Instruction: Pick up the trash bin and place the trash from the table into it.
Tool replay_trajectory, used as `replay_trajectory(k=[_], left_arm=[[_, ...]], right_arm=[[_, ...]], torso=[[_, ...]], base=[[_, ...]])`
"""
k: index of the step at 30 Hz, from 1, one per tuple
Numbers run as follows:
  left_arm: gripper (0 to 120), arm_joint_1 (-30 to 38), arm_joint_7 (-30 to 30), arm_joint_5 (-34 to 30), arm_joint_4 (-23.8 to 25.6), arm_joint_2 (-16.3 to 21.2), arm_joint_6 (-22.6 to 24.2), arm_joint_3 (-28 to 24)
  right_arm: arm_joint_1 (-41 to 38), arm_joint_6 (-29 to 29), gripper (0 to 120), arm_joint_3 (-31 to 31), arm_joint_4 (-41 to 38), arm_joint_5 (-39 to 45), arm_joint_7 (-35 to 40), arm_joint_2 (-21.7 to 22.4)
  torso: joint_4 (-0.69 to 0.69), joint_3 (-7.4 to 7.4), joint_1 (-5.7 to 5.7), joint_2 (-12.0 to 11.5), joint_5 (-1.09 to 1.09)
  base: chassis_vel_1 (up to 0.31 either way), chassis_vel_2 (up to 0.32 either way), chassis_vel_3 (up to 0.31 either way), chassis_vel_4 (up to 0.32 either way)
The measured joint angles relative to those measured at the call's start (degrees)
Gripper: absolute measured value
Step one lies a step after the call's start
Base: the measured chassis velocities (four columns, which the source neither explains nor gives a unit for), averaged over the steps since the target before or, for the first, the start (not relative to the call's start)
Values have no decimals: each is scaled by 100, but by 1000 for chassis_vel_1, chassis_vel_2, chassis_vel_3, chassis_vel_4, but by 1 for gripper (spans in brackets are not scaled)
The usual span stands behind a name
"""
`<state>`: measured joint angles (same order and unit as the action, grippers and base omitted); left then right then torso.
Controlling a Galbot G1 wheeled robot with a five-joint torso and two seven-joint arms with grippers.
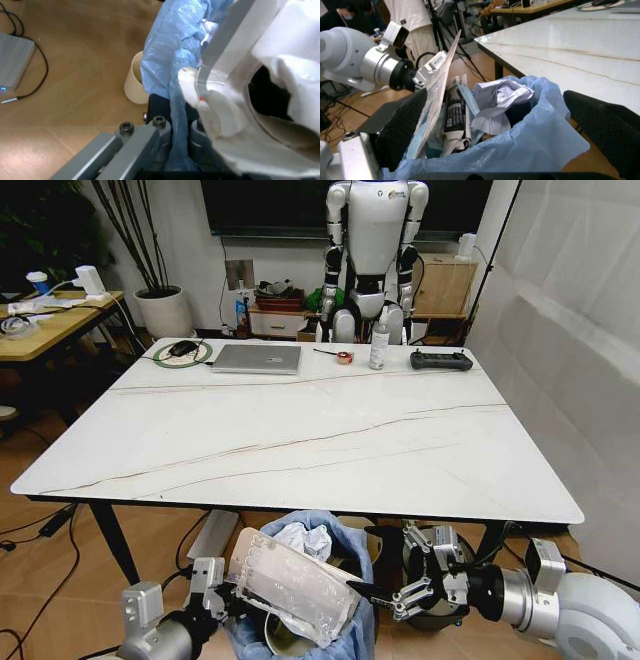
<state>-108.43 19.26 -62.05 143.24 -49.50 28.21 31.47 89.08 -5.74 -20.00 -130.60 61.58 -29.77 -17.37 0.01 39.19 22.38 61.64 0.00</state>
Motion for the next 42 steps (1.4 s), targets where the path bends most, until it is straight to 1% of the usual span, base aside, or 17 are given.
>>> replay_trajectory(k=[9, 13, 14, 16, 18, 19, 20, 22, 25, 26, 28, 31, 33, 34, 38, 39, 42], left_arm=[[0, 1, -21, 8, 0, -5, -18, 10], [0, 15, -21, 13, 0, -5, -23, 3], [0, 20, -21, 20, 0, -14, -26, 0], [0, 29, -21, 43, 0, -28, -43, -9], [0, 32, -21, 82, 0, -48, -51, -47], [0, 39, -21, 99, 0, -61, -52, -61], [0, 39, -21, 99, 0, -61, -52, -61], [0, 50, -22, 146, 0, -79, -67, -73], [0, 40, -30, 185, 0, -75, -105, -66], [0, 40, -30, 185, 0, -75, -105, -66], [0, 36, -32, 196, 0, -73, -128, -58], [0, 80, -34, 214, 0, -78, -181, -72], [0, 106, -34, 242, 0, -82, -192, -91], [0, 106, -34, 242, 0, -82, -192, -91], [0, 103, -70, 346, 0, -87, -233, -103], [0, 100, -79, 373, 0, -93, -250, -103], [0, 95, -89, 436, 0, -105, -289, -102]], right_arm=[[-70, -103, 100, -146, 49, 146, -23, 171], [-206, -114, 100, -184, 96, 199, 34, 100], [-386, -101, 100, -222, 133, 267, 140, -58], [-803, -25, 100, -290, 259, 456, 458, -440], [-1080, 54, 100, -432, 485, 402, 822, -735], [-1155, 91, 100, -527, 590, 316, 999, -862], [-1155, 91, 100, -527, 590, 316, 999, -862], [-1233, 182, 100, -820, 815, 69, 1374, -1229], [-1161, 203, 100, -1289, 1021, -185, 1732, -1705], [-1161, 203, 100, -1289, 1021, -185, 1732, -1705], [-1067, 181, 100, -1581, 1080, -316, 1817, -1939], [-585, 182, 100, -2737, 1068, -556, 1880, -2614], [-276, 185, 100, -3239, 986, -590, 1811, -2920], [-276, 185, 100, -3239, 986, -590, 1811, -2920], [526, 175, 100, -4092, 644, -715, 1593, -3461], [729, 145, 100, -4254, 564, -773, 1510, -3574], [1147, 92, 100, -4528, 420, -991, 1381, -3809]], torso=[[0, 0, 0, 0, 0], [0, 0, 0, 0, 1], [0, 0, 0, 0, 3], [0, 0, 0, 0, -2], [-1, 0, 0, 0, 2], [-1, 0, 0, 0, 0], [-1, 0, 0, 0, 0], [-1, 0, 0, 0, 0], [-1, 0, 0, 0, 0], [-1, 0, 0, 0, 0], [0, 0, 0, 0, -1], [0, 0, 0, 0, 2], [0, 0, 0, 0, 0], [0, 0, 0, 0, 0], [2, -1, 0, 0, 1], [0, -1, 0, 0, 1], [0, -1, 0, 0, 0]], base=[[0, 0, 0, 0], [0, 0, 0, 0], [0, 0, 0, 0], [0, 0, 0, 0], [0, 0, 0, 0], [0, 0, 0, 0], [0, 0, 0, 0], [0, 0, 0, 0], [0, 0, 0, 0], [0, 0, 0, 0], [0, 0, 0, 0], [0, 0, 0, 0], [0, 0, 0, 0], [0, 0, 0, 0], [0, 0, 0, 0], [0, 0, 0, 0], [0, 0, 0, 0]])
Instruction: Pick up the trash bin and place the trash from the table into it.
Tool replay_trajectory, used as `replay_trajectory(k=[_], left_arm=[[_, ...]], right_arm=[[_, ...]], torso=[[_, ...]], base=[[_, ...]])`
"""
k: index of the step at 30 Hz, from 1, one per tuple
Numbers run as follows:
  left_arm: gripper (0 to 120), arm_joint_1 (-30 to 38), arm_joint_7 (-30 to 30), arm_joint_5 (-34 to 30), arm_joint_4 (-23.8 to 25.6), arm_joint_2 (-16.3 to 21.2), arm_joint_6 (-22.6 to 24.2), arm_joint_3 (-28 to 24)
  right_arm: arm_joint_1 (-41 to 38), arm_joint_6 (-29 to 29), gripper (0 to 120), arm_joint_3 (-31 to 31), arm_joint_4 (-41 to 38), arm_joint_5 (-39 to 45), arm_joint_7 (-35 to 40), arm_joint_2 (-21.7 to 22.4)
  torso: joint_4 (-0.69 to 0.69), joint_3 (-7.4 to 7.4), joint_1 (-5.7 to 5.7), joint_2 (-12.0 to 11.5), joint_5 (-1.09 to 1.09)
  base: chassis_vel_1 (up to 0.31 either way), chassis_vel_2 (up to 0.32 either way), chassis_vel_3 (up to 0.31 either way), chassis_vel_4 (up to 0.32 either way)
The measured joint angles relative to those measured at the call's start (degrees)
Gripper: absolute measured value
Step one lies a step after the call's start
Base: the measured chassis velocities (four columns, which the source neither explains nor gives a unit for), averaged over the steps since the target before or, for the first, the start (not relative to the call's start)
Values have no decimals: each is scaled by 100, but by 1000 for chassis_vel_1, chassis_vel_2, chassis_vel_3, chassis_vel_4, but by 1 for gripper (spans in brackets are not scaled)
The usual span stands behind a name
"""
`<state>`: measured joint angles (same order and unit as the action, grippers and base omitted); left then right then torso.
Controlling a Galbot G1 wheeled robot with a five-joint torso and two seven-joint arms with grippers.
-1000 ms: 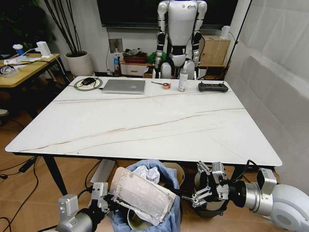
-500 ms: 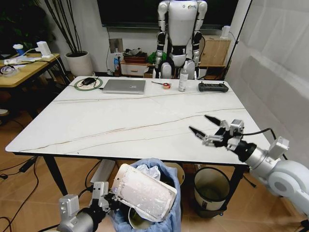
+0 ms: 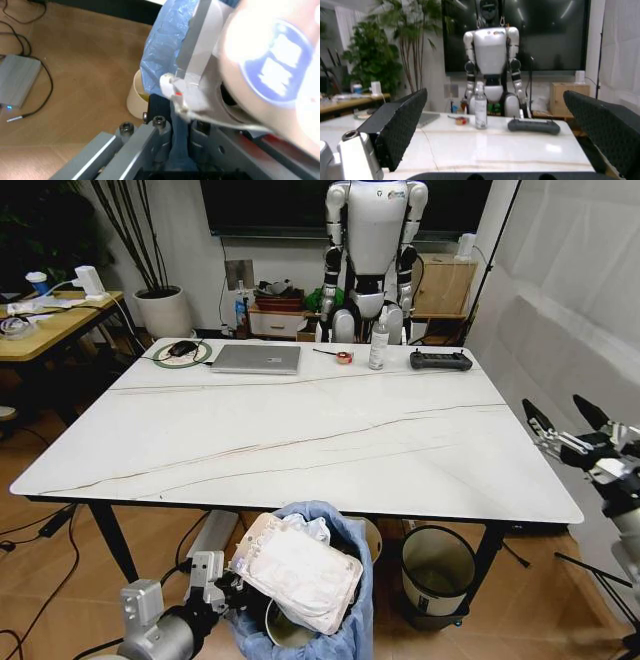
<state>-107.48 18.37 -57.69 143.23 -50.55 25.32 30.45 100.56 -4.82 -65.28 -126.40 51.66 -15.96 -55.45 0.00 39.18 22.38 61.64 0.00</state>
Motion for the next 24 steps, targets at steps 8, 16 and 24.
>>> replay_trajectory(k=[8, 16, 24], left_arm=[[0, -19, -17, 175, 0, 18, -76, -16], [0, -70, -64, 409, -14, 68, -233, -91], [0, -191, -123, 608, -10, 27, -336, -113]], right_arm=[[872, -461, 100, -358, -53, -754, -391, -938], [1162, -919, 100, -521, 195, -851, -808, -1615], [1123, -947, 100, -508, 232, -805, -938, -1719]], torso=[[0, 0, 0, 0, 0], [1, 0, 0, 0, 0], [0, 1, 0, 0, 0]], base=[[0, 0, 0, 0], [0, 0, 0, 0], [0, 0, 0, 0]])
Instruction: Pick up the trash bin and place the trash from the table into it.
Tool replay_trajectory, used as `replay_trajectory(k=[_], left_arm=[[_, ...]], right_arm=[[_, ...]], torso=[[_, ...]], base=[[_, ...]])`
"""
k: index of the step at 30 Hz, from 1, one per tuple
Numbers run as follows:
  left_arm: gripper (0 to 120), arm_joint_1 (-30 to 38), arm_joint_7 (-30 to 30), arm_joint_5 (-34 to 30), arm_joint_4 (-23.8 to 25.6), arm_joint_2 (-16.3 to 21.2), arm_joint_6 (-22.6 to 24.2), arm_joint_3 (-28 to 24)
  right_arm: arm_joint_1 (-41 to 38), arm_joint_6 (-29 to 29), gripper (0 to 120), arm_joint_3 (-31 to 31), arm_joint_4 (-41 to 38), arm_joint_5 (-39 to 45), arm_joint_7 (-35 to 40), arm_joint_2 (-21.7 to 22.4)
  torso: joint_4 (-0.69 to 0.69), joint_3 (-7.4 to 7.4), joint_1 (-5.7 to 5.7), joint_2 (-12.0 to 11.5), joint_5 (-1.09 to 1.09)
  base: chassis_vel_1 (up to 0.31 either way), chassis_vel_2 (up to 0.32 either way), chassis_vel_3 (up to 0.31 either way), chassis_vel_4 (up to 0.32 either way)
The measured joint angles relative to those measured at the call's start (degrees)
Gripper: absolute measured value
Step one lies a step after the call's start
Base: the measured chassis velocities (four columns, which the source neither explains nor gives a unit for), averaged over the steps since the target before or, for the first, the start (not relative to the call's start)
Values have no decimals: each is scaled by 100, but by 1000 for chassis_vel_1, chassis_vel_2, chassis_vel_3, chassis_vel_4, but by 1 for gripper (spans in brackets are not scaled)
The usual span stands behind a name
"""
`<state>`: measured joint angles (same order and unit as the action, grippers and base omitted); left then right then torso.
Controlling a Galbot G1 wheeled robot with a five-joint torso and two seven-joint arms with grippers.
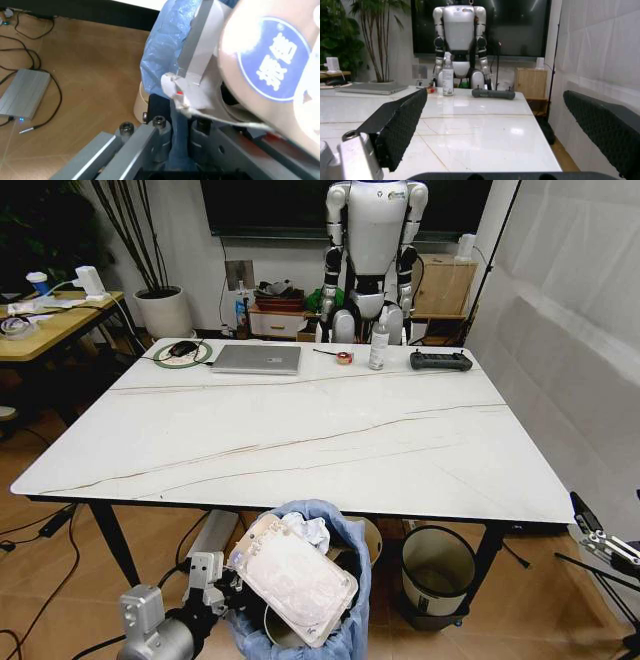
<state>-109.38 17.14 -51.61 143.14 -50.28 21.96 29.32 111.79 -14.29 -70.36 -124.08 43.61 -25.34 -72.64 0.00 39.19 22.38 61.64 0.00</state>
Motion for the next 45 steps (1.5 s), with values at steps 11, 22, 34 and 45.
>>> replay_trajectory(k=[11, 22, 34, 45], left_arm=[[0, -84, -27, 445, -112, 0, -261, 12], [0, -122, 2, 601, -166, -29, -340, -37], [0, -143, -9, 566, -165, -178, -373, -254], [0, -189, -15, 558, -222, -267, -410, -410]], right_arm=[[-15, 20, 100, 19, 0, 13, 1, 21], [-20, 26, 100, 25, -1, 19, 5, 32], [-24, 30, 100, 29, -4, 23, 8, 37], [-24, 31, 100, 31, -5, 25, 12, 40]], torso=[[0, 0, 0, 0, 0], [0, 0, 0, 0, 0], [0, 0, 0, 0, 0], [0, 0, 0, 0, 0]], base=[[0, 0, 0, 0], [0, 0, 0, 0], [0, 0, 0, 0], [0, 0, 0, 0]])
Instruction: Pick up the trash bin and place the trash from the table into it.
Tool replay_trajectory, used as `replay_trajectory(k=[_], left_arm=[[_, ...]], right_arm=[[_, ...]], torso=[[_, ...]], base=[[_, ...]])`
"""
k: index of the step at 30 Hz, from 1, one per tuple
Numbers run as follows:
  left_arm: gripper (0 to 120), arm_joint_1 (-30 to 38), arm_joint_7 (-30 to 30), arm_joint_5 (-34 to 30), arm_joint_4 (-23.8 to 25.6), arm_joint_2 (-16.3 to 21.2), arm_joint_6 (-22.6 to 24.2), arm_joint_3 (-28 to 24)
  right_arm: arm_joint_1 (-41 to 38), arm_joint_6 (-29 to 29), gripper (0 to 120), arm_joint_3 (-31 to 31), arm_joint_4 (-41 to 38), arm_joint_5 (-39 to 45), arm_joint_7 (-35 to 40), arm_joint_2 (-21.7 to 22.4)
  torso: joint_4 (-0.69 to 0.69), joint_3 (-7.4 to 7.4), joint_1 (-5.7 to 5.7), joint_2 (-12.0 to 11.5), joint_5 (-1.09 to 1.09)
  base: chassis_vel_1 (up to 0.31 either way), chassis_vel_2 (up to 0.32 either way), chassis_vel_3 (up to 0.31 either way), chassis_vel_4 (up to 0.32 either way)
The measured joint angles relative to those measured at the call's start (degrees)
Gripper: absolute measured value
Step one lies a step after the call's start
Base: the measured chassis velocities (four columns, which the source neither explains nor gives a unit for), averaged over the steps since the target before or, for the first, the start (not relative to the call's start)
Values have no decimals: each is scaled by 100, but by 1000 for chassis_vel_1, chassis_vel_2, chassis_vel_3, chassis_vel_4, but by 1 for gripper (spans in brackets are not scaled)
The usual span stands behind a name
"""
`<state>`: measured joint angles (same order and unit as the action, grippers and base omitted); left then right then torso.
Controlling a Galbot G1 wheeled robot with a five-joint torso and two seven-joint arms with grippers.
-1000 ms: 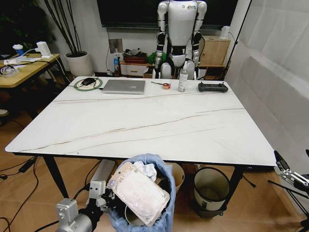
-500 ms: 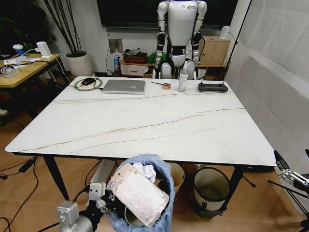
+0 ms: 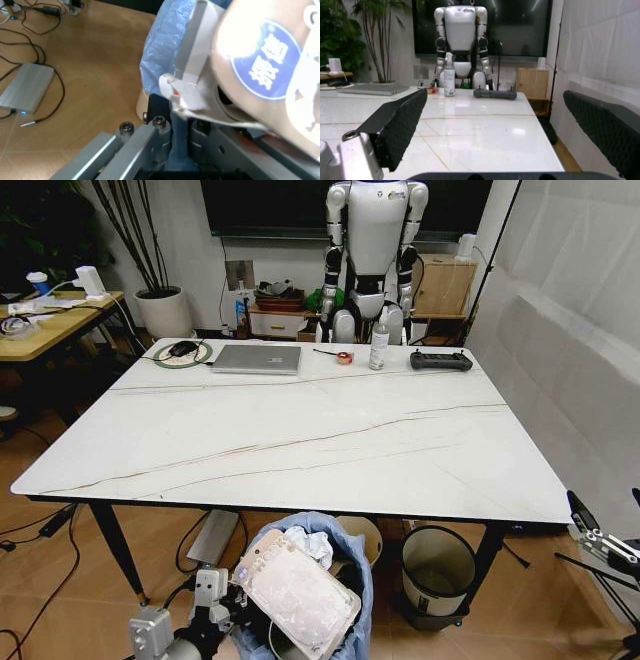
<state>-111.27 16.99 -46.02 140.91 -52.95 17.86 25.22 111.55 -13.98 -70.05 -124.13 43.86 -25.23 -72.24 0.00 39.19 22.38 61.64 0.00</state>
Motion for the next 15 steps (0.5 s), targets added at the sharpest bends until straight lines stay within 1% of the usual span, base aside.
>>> replay_trajectory(k=[8, 13, 15], left_arm=[[0, -7, 52, 11, -23, -16, 3, 62], [0, -4, 68, 40, -28, -67, 25, 79], [0, -4, 69, 43, -30, -77, 26, 81]], right_arm=[[0, 0, 100, 0, 0, 0, 3, 0], [-1, 0, 100, 0, -1, 0, 4, 0], [-1, 0, 100, 0, 0, 1, 4, 1]], torso=[[0, -9, -10, -22, 0], [0, -143, -118, -262, 0], [0, -167, -135, -302, 0]], base=[[0, 0, 0, 0], [0, 0, 0, 0], [0, 0, 0, 0]])
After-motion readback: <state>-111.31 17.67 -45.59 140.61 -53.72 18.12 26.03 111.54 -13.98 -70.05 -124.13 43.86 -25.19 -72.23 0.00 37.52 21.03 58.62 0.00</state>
